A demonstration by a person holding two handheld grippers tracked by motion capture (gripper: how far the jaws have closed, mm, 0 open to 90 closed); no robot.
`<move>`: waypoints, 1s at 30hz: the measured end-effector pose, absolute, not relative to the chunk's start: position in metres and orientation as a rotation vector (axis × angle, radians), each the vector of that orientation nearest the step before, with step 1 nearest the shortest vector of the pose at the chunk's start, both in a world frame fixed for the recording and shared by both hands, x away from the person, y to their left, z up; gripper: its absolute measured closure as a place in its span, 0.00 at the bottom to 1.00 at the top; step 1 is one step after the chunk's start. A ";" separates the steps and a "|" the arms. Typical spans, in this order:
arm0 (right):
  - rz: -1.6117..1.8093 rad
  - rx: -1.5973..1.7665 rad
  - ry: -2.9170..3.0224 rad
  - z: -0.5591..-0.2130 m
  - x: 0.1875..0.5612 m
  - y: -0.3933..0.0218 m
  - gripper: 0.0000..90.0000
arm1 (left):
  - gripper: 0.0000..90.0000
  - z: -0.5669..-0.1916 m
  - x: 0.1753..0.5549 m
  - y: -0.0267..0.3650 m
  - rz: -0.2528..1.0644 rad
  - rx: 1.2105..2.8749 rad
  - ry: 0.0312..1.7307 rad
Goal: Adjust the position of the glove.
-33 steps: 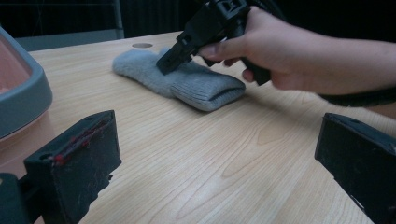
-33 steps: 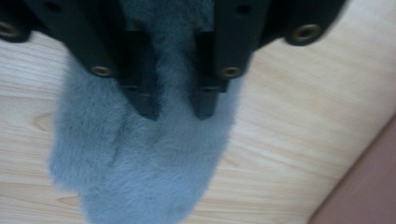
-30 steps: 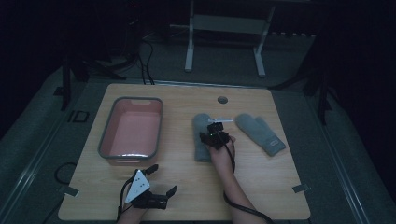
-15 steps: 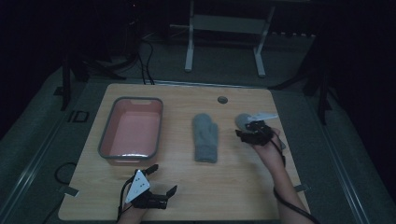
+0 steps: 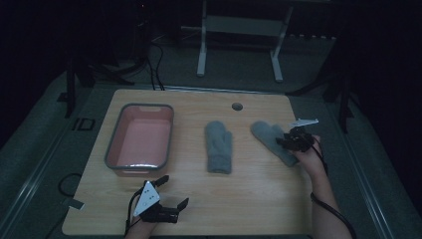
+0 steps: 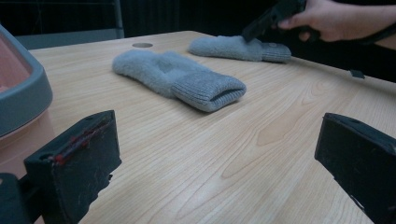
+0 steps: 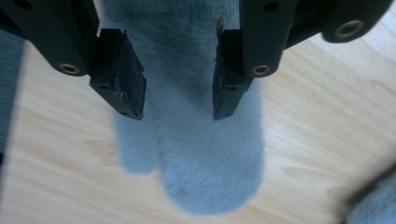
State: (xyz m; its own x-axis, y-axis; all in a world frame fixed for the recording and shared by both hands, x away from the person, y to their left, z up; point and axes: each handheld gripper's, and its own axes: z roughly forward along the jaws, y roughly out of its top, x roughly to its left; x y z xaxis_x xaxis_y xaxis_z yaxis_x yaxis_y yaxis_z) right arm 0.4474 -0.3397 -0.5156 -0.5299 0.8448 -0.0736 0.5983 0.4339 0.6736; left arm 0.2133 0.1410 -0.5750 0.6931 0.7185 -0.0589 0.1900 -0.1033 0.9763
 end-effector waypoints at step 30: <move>0.880 1.762 1.706 -0.503 0.387 -0.288 0.90 | 0.01 -0.575 0.213 0.141 0.522 1.646 0.746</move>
State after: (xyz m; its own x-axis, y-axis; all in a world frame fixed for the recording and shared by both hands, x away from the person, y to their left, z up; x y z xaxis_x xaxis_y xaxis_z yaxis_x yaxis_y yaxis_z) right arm 0.3874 -0.2877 -0.5030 -0.0091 0.9959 0.0903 0.6511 -0.0626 0.7564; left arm 0.2130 0.1415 -0.5751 0.6943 0.7171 -0.0605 0.1885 -0.1000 0.9770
